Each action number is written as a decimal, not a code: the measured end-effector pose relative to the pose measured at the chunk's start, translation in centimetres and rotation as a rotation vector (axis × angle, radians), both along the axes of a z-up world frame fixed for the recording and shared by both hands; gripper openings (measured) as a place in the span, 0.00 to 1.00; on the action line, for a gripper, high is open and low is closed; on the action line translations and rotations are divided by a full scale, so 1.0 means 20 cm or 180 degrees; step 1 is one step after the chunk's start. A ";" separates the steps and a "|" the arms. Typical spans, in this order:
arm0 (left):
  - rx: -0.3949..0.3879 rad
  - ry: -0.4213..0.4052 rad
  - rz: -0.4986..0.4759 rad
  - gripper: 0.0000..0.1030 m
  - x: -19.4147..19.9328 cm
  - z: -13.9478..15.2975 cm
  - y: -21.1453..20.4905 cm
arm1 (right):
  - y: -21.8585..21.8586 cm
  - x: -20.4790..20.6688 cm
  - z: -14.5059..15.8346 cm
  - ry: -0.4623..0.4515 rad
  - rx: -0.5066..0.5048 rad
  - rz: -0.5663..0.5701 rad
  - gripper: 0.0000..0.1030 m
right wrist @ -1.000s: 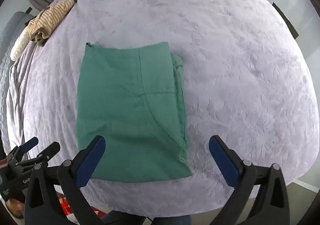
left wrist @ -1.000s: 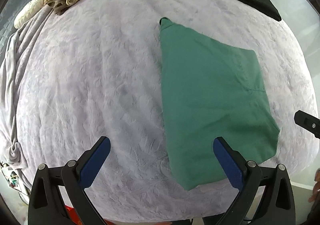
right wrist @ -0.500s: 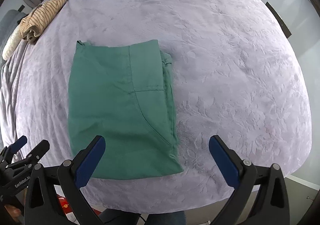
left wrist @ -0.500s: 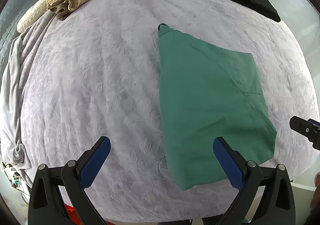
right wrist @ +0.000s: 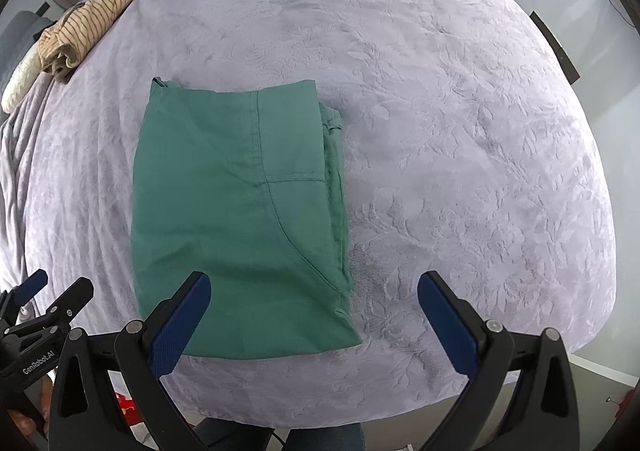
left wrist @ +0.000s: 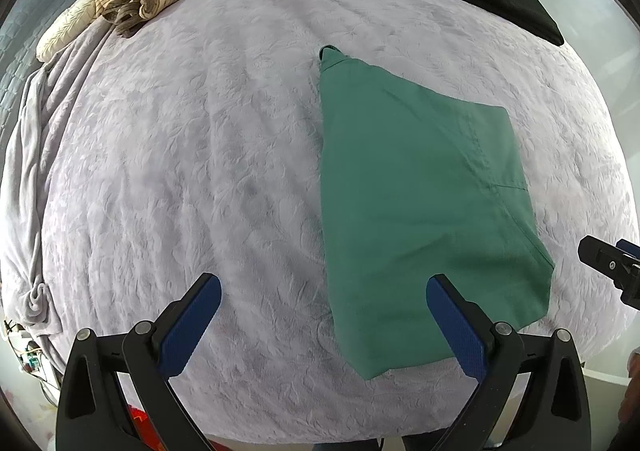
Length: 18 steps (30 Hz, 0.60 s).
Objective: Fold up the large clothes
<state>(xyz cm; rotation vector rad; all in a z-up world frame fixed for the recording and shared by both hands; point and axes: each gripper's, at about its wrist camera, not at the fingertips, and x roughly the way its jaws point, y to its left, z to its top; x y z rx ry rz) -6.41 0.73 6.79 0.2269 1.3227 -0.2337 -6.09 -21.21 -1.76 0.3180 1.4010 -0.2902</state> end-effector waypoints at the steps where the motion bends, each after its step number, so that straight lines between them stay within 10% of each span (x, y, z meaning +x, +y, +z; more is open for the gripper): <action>1: -0.0001 0.0001 0.0004 1.00 0.00 0.00 0.00 | 0.00 0.00 0.00 0.0000 -0.0001 0.0001 1.00; 18: -0.0004 0.0002 0.0014 1.00 -0.01 0.00 0.00 | 0.01 0.00 0.01 -0.0010 -0.0039 0.0048 1.00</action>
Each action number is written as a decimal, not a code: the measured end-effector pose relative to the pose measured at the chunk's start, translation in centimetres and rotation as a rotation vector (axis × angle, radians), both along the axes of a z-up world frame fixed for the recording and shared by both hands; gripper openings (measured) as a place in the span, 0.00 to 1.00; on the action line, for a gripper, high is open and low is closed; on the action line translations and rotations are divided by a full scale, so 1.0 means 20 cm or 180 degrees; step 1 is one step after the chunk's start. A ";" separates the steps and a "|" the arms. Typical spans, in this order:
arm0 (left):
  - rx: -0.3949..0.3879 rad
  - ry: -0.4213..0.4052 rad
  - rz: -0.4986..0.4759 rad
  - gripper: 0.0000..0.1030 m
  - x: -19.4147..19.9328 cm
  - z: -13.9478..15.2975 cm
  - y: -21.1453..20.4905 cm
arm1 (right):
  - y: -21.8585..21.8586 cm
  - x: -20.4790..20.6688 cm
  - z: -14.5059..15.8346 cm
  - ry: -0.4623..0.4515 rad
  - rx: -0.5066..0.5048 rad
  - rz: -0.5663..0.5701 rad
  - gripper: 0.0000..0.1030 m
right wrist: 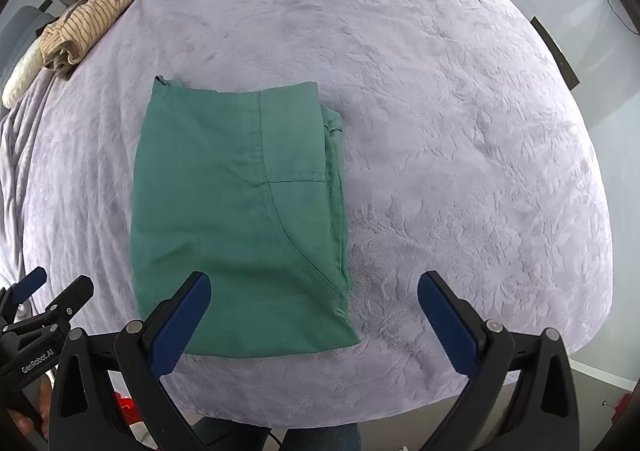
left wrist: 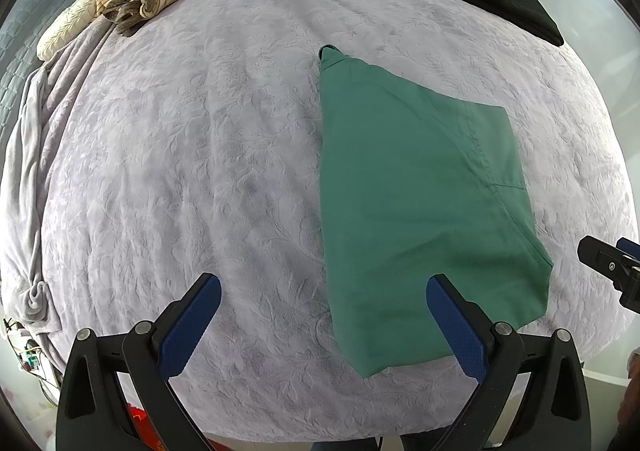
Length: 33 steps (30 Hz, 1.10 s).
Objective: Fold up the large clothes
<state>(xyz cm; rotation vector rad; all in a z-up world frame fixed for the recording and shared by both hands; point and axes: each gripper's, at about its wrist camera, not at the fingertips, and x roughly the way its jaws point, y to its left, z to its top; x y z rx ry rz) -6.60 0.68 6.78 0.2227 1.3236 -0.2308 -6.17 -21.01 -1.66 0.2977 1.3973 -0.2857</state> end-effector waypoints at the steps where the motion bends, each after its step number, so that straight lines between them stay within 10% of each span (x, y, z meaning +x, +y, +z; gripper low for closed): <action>1: 0.0000 0.0000 0.0001 1.00 0.00 0.00 0.00 | 0.00 0.00 0.00 0.0000 -0.0004 0.0004 1.00; 33: 0.0003 0.0012 0.0007 1.00 -0.01 0.00 -0.01 | 0.02 0.00 0.00 0.0015 -0.0045 0.0043 1.00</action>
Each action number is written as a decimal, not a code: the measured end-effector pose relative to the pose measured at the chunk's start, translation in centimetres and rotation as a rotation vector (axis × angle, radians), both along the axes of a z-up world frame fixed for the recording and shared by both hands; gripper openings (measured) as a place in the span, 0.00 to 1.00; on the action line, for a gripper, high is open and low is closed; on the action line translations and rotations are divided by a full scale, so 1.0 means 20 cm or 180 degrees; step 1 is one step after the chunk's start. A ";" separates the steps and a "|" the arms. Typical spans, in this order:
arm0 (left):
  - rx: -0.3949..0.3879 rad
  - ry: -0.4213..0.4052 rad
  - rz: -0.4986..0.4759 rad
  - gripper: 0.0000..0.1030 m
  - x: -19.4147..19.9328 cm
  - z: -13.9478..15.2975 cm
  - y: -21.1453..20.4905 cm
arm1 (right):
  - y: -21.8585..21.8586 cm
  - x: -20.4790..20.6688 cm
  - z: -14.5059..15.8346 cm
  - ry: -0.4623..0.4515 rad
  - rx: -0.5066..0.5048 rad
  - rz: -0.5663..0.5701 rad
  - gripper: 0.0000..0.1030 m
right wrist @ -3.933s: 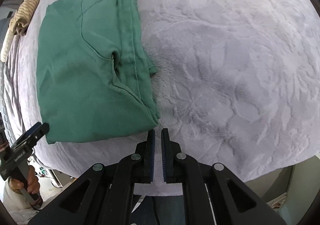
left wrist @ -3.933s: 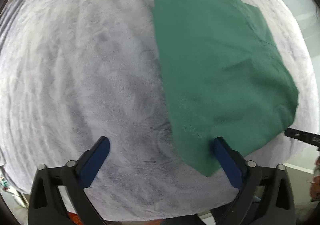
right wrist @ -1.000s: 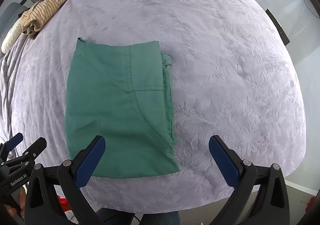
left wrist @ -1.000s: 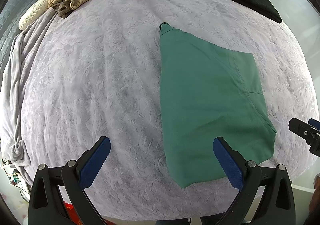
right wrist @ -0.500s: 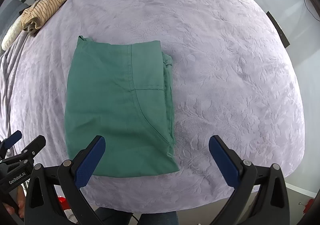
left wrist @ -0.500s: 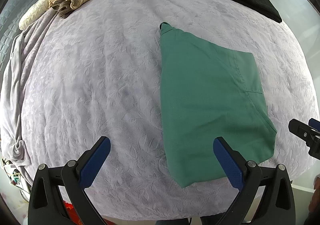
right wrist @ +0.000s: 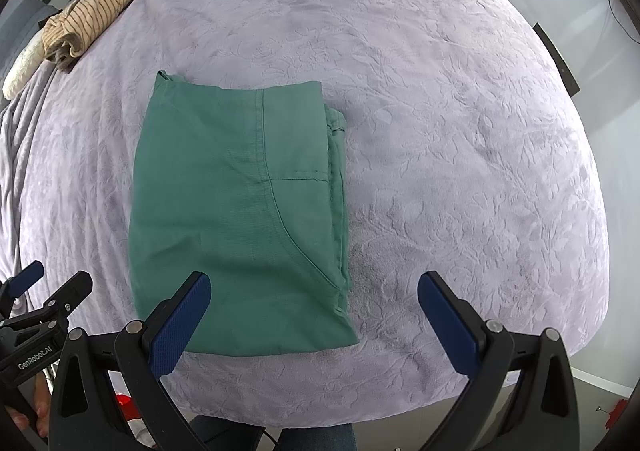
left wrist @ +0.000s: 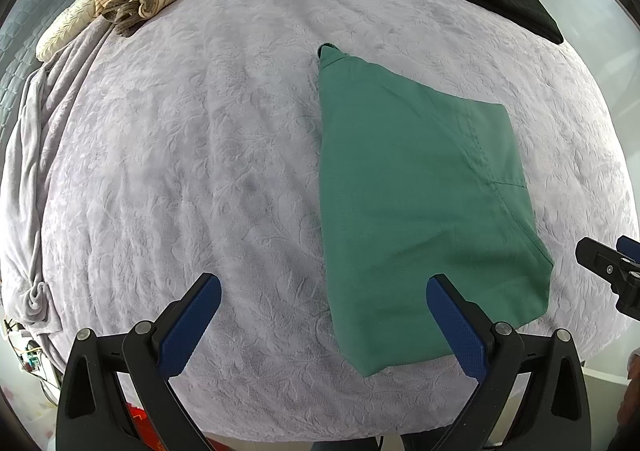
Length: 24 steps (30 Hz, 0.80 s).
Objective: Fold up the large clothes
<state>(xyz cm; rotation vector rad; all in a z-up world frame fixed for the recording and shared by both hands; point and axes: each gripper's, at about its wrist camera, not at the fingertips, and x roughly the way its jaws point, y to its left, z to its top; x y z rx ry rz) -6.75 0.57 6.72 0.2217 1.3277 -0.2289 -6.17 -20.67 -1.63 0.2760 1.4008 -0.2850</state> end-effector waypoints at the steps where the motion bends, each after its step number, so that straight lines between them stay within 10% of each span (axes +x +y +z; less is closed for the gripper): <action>1: 0.0001 0.0003 -0.0001 1.00 0.00 0.00 0.00 | 0.00 0.00 0.00 0.0002 -0.0001 0.0003 1.00; 24: 0.0001 0.0007 0.0010 1.00 0.00 -0.01 0.00 | 0.00 0.02 -0.01 0.0021 0.0002 0.0017 1.00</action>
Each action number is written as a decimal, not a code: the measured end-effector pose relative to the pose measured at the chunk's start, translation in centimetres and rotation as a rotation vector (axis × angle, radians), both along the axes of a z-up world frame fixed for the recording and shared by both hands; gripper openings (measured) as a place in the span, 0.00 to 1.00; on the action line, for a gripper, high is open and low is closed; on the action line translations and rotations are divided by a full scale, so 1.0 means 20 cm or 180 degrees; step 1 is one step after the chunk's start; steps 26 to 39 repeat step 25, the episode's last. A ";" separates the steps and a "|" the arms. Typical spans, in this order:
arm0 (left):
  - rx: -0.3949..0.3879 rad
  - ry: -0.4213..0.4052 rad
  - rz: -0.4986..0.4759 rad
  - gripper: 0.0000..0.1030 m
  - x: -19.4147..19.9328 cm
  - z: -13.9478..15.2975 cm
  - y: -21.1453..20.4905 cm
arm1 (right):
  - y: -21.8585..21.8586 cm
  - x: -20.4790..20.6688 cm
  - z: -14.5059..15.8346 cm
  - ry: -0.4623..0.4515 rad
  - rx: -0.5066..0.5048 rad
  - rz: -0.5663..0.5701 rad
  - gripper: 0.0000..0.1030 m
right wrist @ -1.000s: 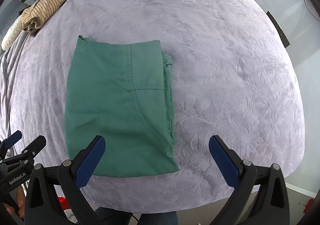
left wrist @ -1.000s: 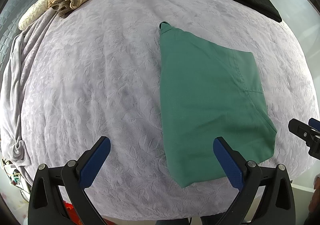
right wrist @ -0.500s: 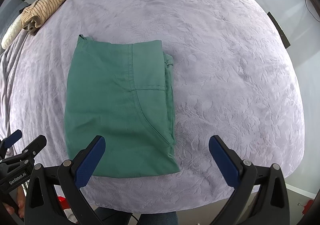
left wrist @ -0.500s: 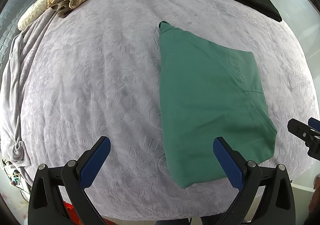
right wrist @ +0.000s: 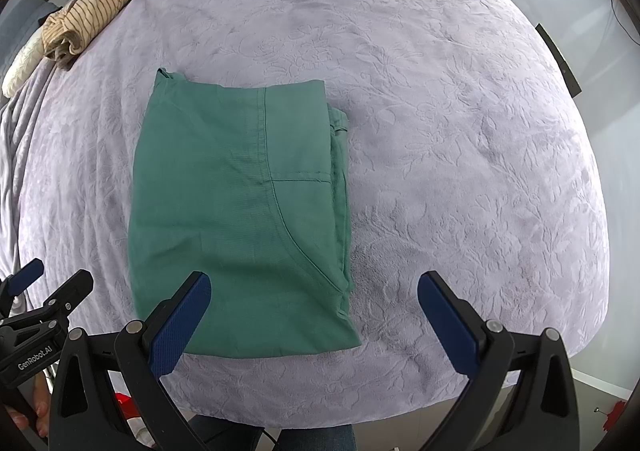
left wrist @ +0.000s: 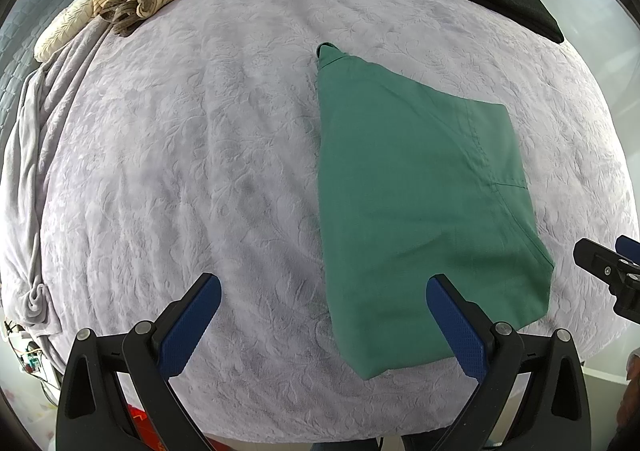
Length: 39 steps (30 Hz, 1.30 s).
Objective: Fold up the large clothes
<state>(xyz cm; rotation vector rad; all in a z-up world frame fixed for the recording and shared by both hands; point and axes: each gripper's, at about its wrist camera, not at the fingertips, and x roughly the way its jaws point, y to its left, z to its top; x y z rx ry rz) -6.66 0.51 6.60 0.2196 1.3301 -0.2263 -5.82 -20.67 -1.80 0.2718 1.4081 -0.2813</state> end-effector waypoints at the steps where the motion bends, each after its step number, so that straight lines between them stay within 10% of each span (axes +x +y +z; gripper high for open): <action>1: -0.0002 0.0000 -0.0003 1.00 0.00 0.00 0.00 | 0.00 0.00 0.00 0.0000 0.0000 0.0000 1.00; 39: -0.0012 -0.0023 -0.0081 1.00 0.02 0.00 -0.02 | -0.01 0.01 -0.04 0.0036 0.0026 0.0021 1.00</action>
